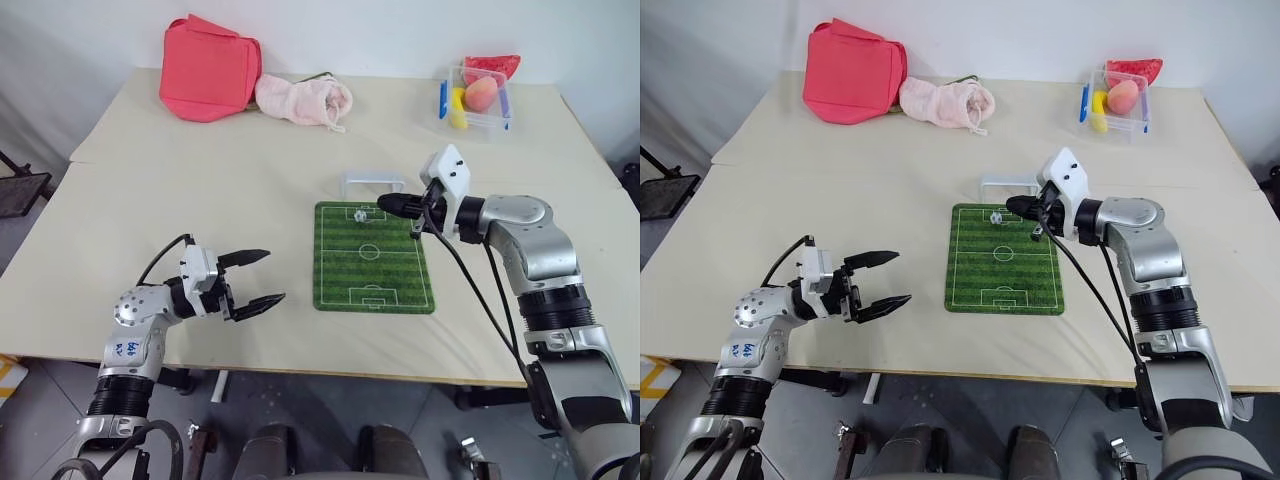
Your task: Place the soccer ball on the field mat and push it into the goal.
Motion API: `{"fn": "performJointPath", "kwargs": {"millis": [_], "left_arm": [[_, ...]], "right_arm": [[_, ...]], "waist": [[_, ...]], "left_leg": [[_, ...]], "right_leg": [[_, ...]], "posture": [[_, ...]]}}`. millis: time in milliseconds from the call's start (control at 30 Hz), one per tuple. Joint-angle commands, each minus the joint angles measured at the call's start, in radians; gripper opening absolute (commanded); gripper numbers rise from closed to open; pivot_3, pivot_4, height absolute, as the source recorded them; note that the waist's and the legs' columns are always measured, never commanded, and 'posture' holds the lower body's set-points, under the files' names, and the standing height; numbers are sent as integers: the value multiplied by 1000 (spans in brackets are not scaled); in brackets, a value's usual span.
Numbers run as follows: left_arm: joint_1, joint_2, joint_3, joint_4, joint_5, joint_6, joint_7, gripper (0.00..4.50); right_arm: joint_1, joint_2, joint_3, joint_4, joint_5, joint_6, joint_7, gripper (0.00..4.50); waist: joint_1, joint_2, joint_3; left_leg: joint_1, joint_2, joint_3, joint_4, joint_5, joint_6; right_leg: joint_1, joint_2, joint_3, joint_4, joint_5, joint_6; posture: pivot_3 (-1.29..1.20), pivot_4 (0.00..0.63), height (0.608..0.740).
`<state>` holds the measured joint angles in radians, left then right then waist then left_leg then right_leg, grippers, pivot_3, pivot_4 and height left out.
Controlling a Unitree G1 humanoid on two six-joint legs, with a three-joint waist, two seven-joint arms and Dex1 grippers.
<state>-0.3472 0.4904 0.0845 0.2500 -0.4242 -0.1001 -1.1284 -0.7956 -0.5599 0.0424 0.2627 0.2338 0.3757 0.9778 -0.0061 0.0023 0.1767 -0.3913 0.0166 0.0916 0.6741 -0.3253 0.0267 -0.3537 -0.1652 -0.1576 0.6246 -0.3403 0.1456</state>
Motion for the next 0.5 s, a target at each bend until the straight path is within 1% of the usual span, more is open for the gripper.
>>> {"fn": "performJointPath", "kwargs": {"millis": [33,233,300,367,400,500], "left_arm": [[-19,1,44,-2,-8,-15,40,4500],[-26,-8,90,-2,-17,-13,101,4500],[-24,-10,112,-7,-28,-4,128,4500],[-18,-10,131,-12,-37,2,147,4500],[-12,-8,143,-14,-42,6,154,4500],[6,-2,172,-21,-61,22,163,4500]], "right_arm": [[41,-49,-37,-48,13,-2,11,33],[130,-115,-85,-35,29,-44,46,33],[172,-139,-117,-22,57,-69,88,33],[207,-160,-147,-6,92,-79,138,411],[222,-176,-172,22,131,-57,190,598],[228,-194,-235,147,149,-125,211,1609]], "waist": [[2,0,0],[1,0,0],[2,0,0],[2,0,0],[2,0,0],[1,-1,0]], "left_leg": [[0,0,0,0,0,0],[0,0,0,0,0,0],[0,0,1,0,0,0],[0,0,0,0,0,0],[0,0,0,0,0,0],[0,0,1,1,0,0]], "right_leg": [[0,0,0,0,0,0],[0,0,0,0,0,0],[0,0,0,0,0,0],[0,0,0,0,0,0],[0,0,0,0,0,0],[0,0,0,0,0,0]], "posture": [[0,150,740],[0,150,740],[0,150,740],[0,150,740],[0,150,740],[0,150,740]]}}
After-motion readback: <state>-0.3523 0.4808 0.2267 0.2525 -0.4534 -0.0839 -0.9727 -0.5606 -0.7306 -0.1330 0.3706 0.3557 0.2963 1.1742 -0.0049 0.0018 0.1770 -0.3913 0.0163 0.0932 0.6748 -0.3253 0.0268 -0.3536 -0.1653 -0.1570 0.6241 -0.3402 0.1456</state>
